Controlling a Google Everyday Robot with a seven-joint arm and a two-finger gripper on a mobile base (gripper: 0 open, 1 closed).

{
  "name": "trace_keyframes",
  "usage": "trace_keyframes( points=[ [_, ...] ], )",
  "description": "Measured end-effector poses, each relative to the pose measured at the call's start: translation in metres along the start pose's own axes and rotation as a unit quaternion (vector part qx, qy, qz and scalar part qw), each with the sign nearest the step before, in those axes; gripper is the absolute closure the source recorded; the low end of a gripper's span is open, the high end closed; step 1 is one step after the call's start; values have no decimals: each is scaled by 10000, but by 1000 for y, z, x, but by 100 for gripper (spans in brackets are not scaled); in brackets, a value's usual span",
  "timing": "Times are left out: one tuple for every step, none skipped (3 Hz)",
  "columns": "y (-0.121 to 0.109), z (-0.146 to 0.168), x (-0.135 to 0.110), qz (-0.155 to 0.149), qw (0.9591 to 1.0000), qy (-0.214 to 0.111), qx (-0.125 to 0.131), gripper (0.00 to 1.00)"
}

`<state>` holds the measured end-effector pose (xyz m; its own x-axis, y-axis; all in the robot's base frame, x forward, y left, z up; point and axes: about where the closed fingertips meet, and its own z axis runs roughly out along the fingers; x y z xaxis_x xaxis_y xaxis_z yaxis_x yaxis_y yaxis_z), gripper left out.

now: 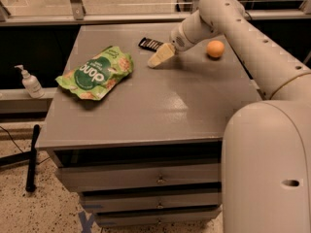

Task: Move rxbar chocolate near orange

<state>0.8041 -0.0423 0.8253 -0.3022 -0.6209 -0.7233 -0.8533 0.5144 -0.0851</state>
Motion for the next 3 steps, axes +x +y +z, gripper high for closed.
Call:
trace_keyframes(
  points=[
    [0, 4, -3, -60, 9999, -85, 40, 41],
    [-1, 4, -4, -65, 9999, -103, 51, 65],
    [-1, 2, -6, -65, 9999, -104, 52, 96]
  ],
)
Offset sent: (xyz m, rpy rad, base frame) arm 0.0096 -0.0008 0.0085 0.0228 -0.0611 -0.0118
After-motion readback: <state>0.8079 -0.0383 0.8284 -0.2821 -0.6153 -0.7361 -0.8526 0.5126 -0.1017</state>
